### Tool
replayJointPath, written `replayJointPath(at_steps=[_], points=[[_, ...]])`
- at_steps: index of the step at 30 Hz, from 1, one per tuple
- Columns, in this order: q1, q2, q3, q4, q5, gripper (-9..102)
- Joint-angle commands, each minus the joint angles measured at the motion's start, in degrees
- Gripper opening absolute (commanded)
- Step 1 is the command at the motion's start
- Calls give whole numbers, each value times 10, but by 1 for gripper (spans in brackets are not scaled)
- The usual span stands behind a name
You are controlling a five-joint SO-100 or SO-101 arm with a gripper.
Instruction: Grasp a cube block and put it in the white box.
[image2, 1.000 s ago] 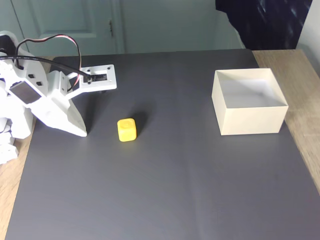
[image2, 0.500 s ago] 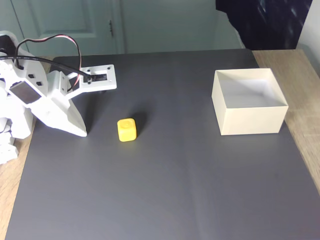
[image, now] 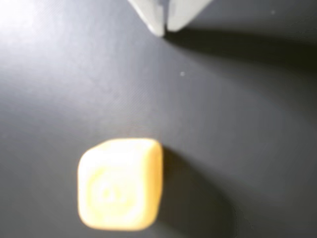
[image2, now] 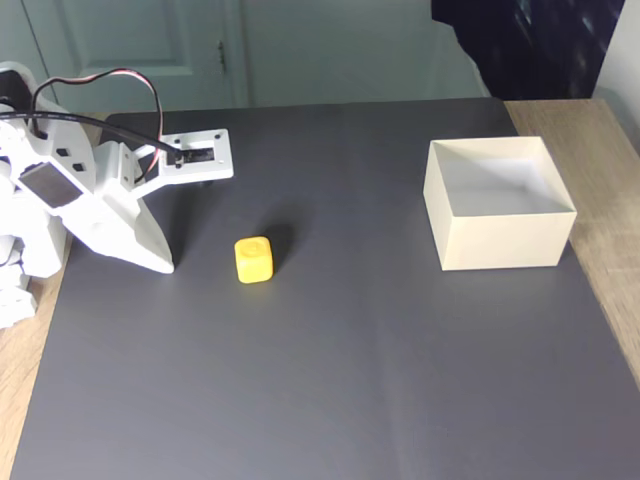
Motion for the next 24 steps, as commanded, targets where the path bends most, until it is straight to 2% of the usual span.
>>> replayJointPath(at_steps=[1,24], points=[[4,4,1,3,-2,1],[11,4,1,3,2,0]])
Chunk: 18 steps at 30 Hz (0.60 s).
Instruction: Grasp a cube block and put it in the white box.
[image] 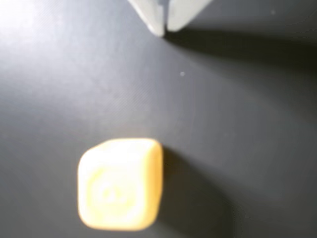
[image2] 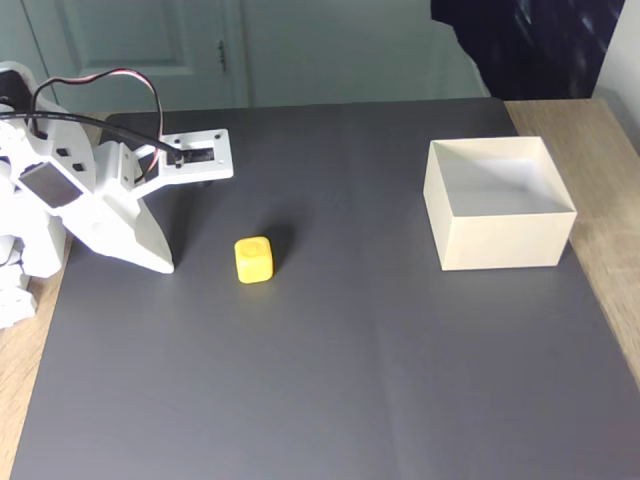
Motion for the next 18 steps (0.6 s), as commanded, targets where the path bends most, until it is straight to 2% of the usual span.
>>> replayJointPath(at_steps=[1,18], points=[[18,4,1,3,0,0],[40,4,1,-1,13,0]])
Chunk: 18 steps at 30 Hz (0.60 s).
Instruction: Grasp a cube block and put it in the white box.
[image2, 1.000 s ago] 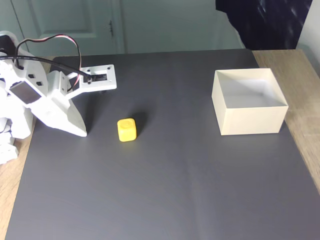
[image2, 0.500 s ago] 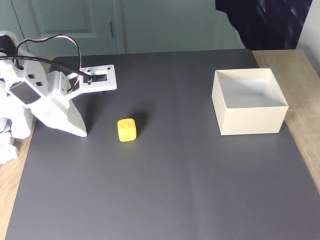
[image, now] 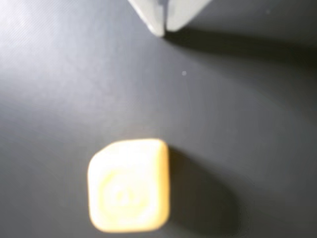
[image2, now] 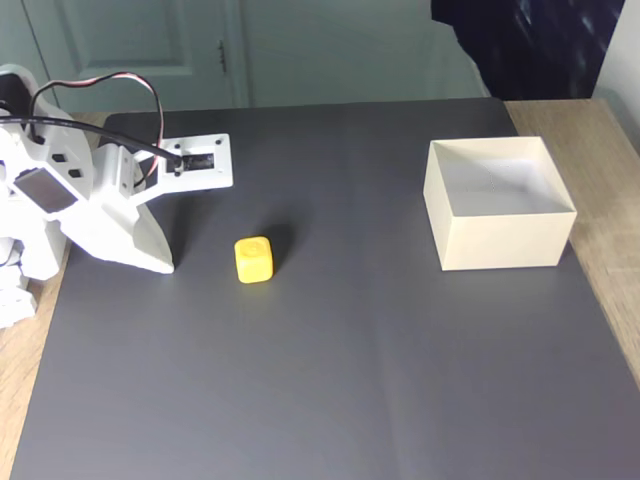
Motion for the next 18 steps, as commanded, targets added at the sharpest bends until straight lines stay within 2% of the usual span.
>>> replayJointPath(at_steps=[1,11,18], points=[[3,4,1,-3,18,0],[-14,3,-33,0,52,3],[-42,-33,-64,-41,47,2]])
